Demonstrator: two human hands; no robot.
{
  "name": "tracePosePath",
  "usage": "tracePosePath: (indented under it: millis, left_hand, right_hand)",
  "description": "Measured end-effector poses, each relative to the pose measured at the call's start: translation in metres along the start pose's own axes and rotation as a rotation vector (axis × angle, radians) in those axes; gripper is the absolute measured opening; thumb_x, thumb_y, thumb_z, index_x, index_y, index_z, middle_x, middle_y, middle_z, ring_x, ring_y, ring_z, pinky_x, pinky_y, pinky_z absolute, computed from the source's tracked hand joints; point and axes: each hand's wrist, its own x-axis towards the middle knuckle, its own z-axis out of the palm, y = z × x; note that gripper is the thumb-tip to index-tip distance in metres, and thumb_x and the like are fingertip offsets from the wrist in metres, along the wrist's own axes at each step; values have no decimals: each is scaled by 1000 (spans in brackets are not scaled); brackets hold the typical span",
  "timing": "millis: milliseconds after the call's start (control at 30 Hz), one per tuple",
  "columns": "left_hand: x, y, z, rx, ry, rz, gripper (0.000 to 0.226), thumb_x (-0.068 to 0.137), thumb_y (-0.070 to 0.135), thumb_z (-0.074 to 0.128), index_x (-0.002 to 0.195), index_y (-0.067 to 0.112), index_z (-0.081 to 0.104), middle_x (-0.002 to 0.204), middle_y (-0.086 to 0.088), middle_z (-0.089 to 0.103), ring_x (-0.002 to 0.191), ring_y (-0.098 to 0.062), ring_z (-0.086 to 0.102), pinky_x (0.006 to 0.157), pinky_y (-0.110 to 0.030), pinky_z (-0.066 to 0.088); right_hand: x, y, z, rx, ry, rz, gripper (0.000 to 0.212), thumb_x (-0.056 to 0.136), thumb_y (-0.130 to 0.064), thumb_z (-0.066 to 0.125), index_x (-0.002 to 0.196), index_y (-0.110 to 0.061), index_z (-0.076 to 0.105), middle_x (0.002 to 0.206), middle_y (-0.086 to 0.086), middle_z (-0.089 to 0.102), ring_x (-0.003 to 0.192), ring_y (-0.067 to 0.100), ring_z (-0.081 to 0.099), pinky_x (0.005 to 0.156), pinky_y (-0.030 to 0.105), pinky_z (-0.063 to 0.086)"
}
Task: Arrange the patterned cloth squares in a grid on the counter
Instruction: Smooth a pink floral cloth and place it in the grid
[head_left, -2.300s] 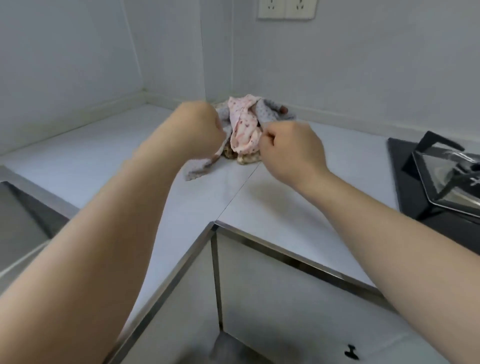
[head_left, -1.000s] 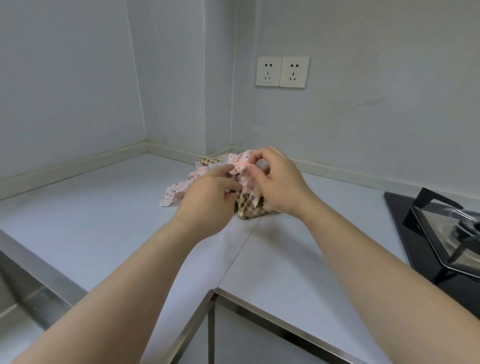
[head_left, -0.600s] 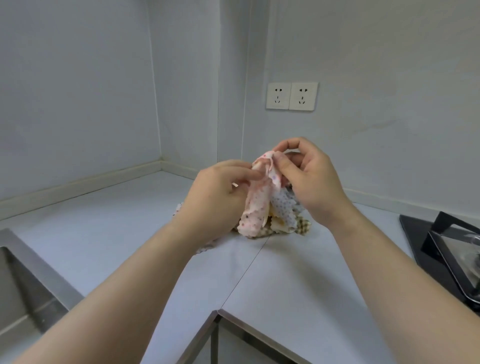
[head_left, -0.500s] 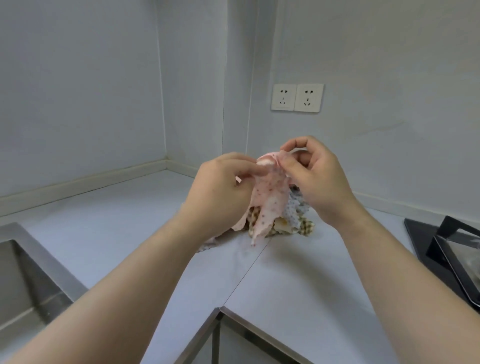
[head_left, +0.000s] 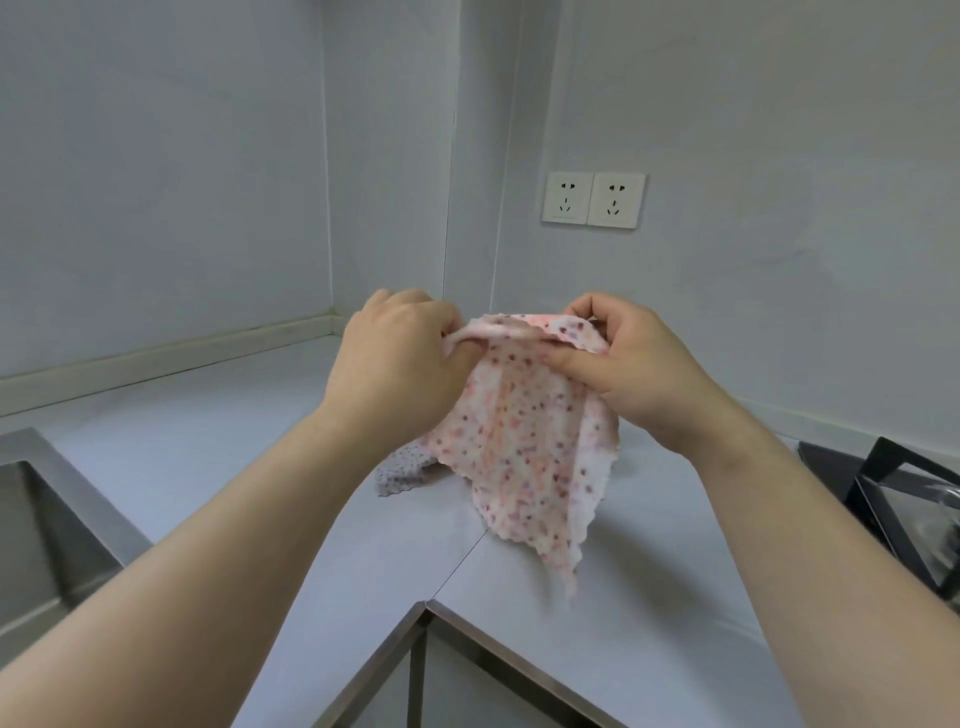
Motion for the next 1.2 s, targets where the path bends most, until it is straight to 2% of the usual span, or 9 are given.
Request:
tracePosePath:
  millis: [200, 400, 500, 600, 767, 900, 1033, 1133, 1200]
  left_hand:
    - [3, 5, -1, -404, -114, -231, 10, 103, 24, 49, 101, 25, 59, 87, 5, 63, 71, -9, 54, 54, -16, 40]
    - [0, 9, -8, -715, -248, -261, 9, 98, 31, 64, 103, 27, 69, 95, 4, 73, 87, -12, 70, 80, -34, 59]
    - [-1, 2, -19, -672, -467, -236, 28, 82, 4, 78, 105, 19, 73, 99, -5, 77, 91, -26, 75, 82, -52, 61]
    - [-1, -1, -22, -603, -475, -281, 29, 76, -7, 70, 95, 14, 76, 94, -16, 76, 88, -38, 74, 79, -62, 59]
    - [1, 1, -23, -891, -444, -478, 19, 86, -7, 68, 103, 1, 73, 104, -22, 74, 99, -35, 73, 95, -52, 57]
    - [3, 1, -27, -1188, -491, -611, 29, 92, -1, 61, 121, -3, 66, 115, -23, 72, 105, -35, 72, 85, -45, 61]
    - [2, 2, -27, -1329, -661, -694, 40, 88, 9, 61, 127, 6, 65, 114, -15, 73, 103, -28, 71, 89, -39, 60]
    - [0, -5, -19, -1378, -760, -823, 44, 80, 12, 66, 123, 11, 70, 111, -11, 64, 97, -24, 64, 76, -36, 61]
    - [-2, -6, -14, -1391, -795, -872, 32, 80, 9, 68, 109, 11, 78, 127, -5, 50, 108, -22, 55, 84, -36, 59]
  right_hand:
    - [0, 5, -10, 62, 9, 108, 20, 88, -15, 78, 81, -16, 60, 75, -1, 62, 66, 15, 58, 64, 29, 46]
    - [-1, 3, -15, 149, 72, 137, 14, 91, -14, 76, 89, -16, 62, 82, 4, 70, 69, 19, 63, 67, 34, 50]
    - [-4, 1, -20, 200, 85, 155, 10, 92, -15, 74, 94, -17, 65, 84, 3, 71, 71, 17, 65, 65, 29, 52]
    - [-7, 1, -25, 233, 35, 179, 5, 93, -14, 73, 96, -16, 68, 89, 3, 73, 76, 16, 68, 71, 27, 55]
    - [-12, 4, -35, 290, -142, 331, 19, 92, -23, 71, 107, -11, 72, 99, 11, 76, 81, 21, 72, 72, 33, 61]
    - [-13, 12, -48, 347, -283, 441, 40, 93, -23, 66, 129, -5, 66, 123, 21, 70, 106, 34, 67, 88, 45, 59]
    - [-14, 18, -60, 396, -336, 479, 39, 92, -24, 66, 126, -5, 68, 128, 24, 66, 111, 34, 64, 91, 46, 57]
    - [-13, 27, -65, 357, -335, 512, 39, 92, -22, 70, 126, -4, 67, 133, 27, 61, 116, 38, 56, 106, 56, 43]
    - [-12, 31, -64, 335, -305, 541, 42, 85, -26, 81, 121, -7, 71, 130, 27, 62, 114, 39, 44, 100, 52, 33]
